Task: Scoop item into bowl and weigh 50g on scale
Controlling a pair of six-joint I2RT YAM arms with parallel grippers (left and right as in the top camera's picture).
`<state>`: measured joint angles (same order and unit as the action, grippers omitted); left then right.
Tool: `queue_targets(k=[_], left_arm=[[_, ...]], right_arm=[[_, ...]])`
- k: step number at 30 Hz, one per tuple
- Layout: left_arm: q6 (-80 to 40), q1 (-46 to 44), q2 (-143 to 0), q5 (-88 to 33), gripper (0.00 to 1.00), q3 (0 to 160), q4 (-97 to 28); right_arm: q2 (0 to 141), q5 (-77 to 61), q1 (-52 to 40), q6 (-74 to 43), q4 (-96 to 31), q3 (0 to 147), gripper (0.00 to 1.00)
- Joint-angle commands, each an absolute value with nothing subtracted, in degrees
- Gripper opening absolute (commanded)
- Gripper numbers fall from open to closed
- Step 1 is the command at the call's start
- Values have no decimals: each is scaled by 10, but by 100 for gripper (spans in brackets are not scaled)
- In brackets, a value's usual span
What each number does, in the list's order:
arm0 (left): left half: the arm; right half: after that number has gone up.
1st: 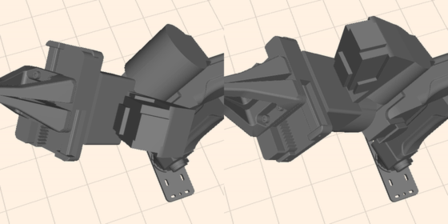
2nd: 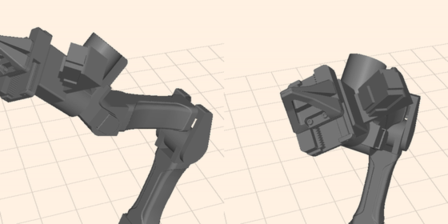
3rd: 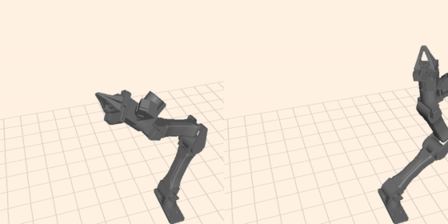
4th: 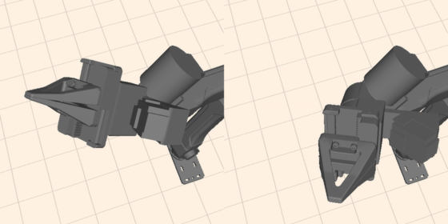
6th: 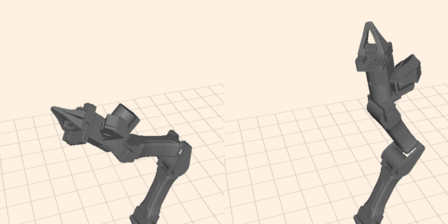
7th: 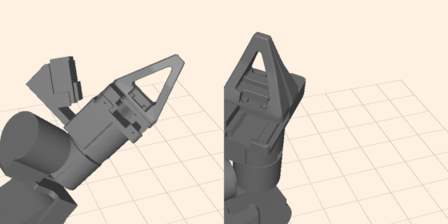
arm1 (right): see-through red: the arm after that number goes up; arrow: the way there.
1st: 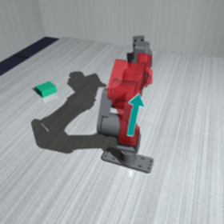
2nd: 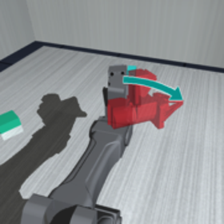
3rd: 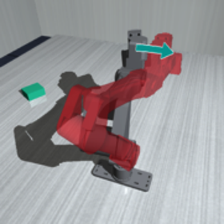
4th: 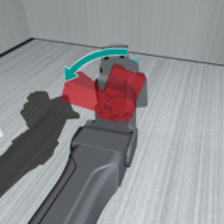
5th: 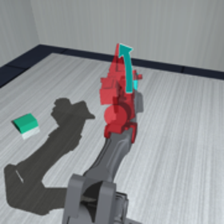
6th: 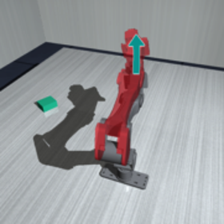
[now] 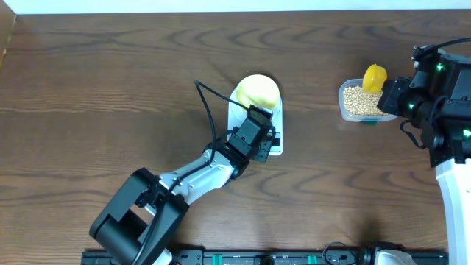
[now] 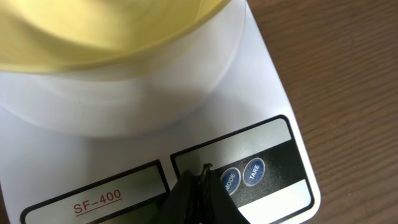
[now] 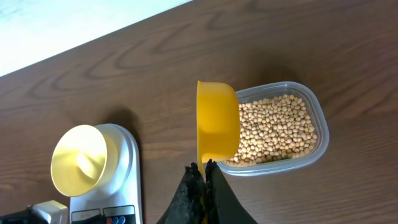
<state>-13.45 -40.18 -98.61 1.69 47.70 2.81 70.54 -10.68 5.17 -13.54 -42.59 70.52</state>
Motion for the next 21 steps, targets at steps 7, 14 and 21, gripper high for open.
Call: queue_targets(k=[7, 14, 21], left_arm=[[-127, -402, -1000, 22, 7, 480, 14], [-127, -402, -1000, 22, 7, 480, 14], [-133, -402, -1031, 20, 7, 480, 14]], right_arm=[[705, -104, 54, -128, -425, 715, 1], [705, -104, 54, -128, -427, 715, 1], [705, -104, 54, -127, -427, 715, 1]])
